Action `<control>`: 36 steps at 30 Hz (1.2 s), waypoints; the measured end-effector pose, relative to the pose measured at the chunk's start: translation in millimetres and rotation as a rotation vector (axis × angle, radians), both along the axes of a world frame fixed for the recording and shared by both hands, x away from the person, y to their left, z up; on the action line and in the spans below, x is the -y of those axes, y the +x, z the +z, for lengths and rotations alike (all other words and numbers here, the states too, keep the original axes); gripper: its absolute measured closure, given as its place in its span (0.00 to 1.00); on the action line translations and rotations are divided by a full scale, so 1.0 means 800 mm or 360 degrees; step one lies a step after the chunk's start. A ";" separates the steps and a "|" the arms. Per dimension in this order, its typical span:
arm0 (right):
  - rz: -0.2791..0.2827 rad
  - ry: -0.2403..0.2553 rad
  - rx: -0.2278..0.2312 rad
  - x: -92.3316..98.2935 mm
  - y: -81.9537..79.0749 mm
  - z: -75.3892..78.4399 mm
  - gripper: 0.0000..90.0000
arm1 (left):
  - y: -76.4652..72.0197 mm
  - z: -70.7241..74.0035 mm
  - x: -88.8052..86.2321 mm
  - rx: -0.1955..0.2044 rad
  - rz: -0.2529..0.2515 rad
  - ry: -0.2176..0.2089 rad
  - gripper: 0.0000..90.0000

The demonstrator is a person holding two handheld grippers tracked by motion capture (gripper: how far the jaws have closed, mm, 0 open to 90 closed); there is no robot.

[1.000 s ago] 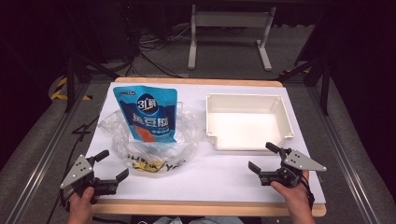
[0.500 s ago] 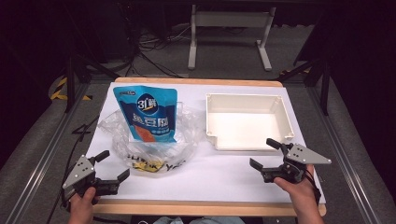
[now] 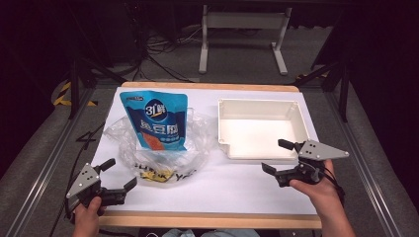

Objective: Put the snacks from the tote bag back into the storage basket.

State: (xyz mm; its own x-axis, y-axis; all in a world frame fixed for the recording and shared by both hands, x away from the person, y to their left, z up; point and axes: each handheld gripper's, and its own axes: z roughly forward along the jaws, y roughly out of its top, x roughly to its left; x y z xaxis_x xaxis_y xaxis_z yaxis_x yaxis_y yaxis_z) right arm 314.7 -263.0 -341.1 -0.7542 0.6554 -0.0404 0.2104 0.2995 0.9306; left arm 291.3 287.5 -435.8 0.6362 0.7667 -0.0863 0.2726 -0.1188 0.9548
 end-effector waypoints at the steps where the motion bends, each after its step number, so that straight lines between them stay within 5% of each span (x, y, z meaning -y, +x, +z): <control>1: 0.0007 0.0001 0.0009 -0.002 0.001 0.004 0.08 | 0.000 0.000 0.000 -0.0001 -0.0001 -0.0003 0.01; 12: 0.0018 0.0052 0.0132 -0.022 0.010 0.025 0.11 | -0.001 0.001 -0.001 0.0000 -0.0002 -0.0004 0.01; 21: 0.0098 -0.0027 0.0042 -0.042 0.027 0.038 0.17 | -0.001 0.001 -0.001 0.0017 0.0006 -0.0003 0.01; 36: 0.0254 0.0038 0.0038 -0.108 0.074 0.057 0.09 | -0.005 0.001 -0.006 0.0016 0.0020 -0.0033 0.01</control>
